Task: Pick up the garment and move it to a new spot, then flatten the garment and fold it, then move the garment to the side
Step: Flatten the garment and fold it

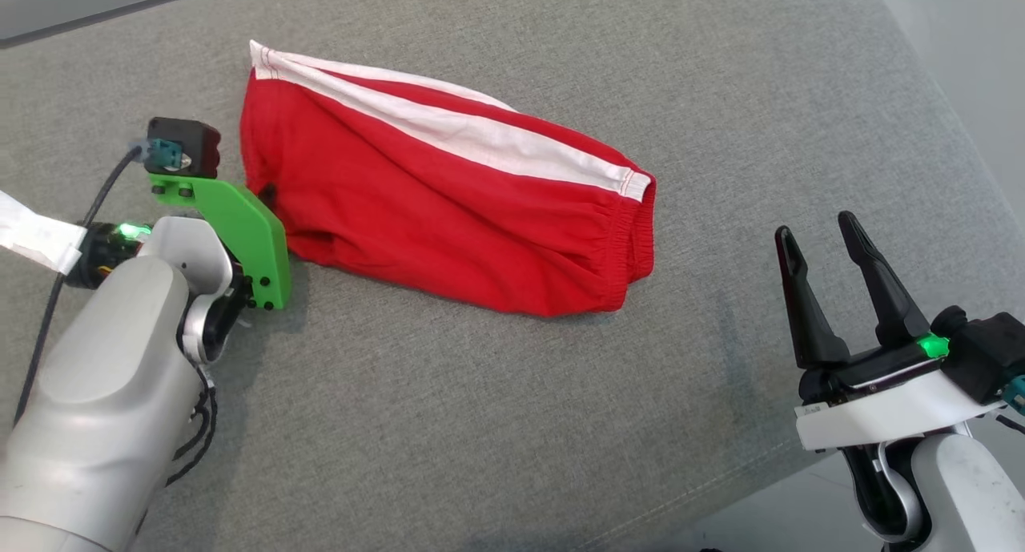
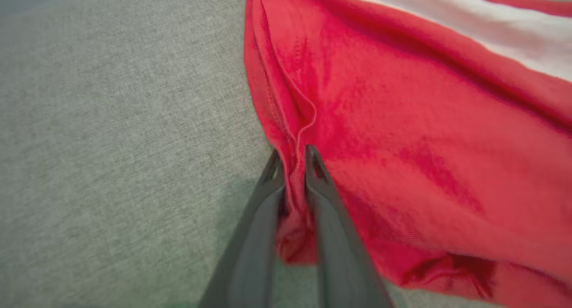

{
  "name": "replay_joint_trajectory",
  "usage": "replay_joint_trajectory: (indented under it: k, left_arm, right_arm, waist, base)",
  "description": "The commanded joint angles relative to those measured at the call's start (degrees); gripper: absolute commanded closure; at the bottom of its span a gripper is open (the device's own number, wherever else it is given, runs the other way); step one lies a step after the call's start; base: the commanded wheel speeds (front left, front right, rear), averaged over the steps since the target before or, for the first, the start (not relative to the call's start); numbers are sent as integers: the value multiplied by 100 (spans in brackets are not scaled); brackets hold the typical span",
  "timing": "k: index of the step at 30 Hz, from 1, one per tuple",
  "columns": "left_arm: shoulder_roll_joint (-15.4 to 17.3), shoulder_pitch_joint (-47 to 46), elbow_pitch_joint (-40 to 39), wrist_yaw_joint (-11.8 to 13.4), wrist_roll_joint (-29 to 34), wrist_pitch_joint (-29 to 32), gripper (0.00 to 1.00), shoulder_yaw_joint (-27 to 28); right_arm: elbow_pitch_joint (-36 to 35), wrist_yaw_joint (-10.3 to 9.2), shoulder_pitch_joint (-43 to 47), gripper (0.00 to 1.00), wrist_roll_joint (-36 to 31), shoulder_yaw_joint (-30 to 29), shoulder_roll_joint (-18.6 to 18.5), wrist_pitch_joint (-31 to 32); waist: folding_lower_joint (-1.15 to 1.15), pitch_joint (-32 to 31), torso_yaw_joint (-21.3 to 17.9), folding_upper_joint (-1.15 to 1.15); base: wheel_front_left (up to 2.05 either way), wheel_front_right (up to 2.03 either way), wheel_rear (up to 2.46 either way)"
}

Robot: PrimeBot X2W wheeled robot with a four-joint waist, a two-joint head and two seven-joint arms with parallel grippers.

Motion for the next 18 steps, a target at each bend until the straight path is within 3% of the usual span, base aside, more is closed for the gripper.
replay_joint_trajectory:
  k: [1, 11, 18]
  left_arm:
    - [-30, 241, 33, -23, -8, -58, 100, -40]
    - [-176, 827, -424, 132, -277, -1030, 100, 281]
    - [-211, 2150, -1773, 627, -436, -1754, 100, 483]
  right_arm:
    - [22, 0, 87, 0, 26, -15, -30, -17]
    - [97, 1, 320, 0, 34, -26, -144, -17]
    - [125, 1, 583, 0, 44, -49, -304, -17]
  waist:
    - [0, -74, 97, 0]
    - [0, -471, 591, 0]
    - [0, -760, 1139, 0]
  base:
    - [0, 0, 0]
    - [0, 0, 0]
    - [0, 0, 0]
